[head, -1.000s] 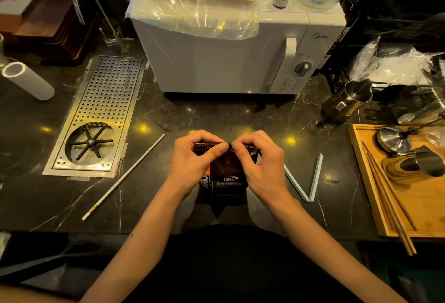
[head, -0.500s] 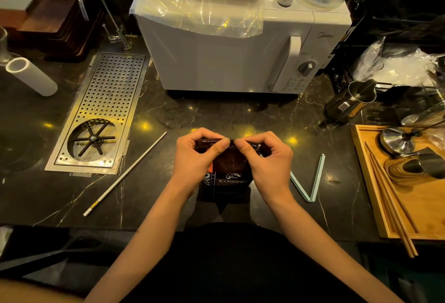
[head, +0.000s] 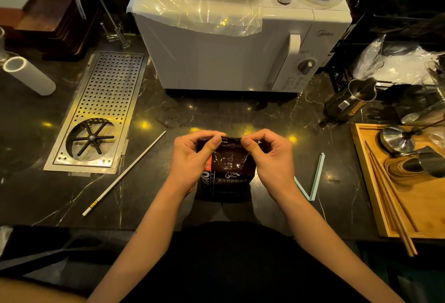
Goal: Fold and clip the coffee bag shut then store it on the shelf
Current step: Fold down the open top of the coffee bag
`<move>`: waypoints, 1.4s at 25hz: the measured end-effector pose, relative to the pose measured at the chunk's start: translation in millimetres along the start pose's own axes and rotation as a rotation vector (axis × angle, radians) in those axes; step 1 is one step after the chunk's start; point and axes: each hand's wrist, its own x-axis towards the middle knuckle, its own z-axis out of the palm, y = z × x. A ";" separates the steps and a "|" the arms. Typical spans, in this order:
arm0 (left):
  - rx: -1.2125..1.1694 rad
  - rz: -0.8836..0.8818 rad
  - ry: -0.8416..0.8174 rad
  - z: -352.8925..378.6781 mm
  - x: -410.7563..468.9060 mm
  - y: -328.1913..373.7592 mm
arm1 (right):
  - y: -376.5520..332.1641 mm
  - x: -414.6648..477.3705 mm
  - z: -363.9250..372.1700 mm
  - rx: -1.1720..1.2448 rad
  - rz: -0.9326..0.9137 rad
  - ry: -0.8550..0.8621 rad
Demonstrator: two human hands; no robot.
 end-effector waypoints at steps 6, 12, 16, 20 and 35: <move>0.102 0.007 -0.041 -1.8 1.0 -1.1 | 2.7 0.9 -5.3 -0.044 0.000 -0.016; 0.225 0.056 -0.043 -15.8 3.6 0.2 | 1.9 2.0 -8.5 -0.091 -0.026 0.048; 0.107 -0.012 0.041 -13.0 1.7 -0.6 | 1.4 0.9 -7.2 -0.069 -0.034 0.093; 0.057 -0.064 -0.070 -17.2 3.4 -1.5 | 1.2 2.3 -8.7 0.006 0.019 0.088; 0.369 0.133 -0.017 -15.3 2.6 5.8 | -7.3 8.5 13.6 -0.272 -0.245 -0.005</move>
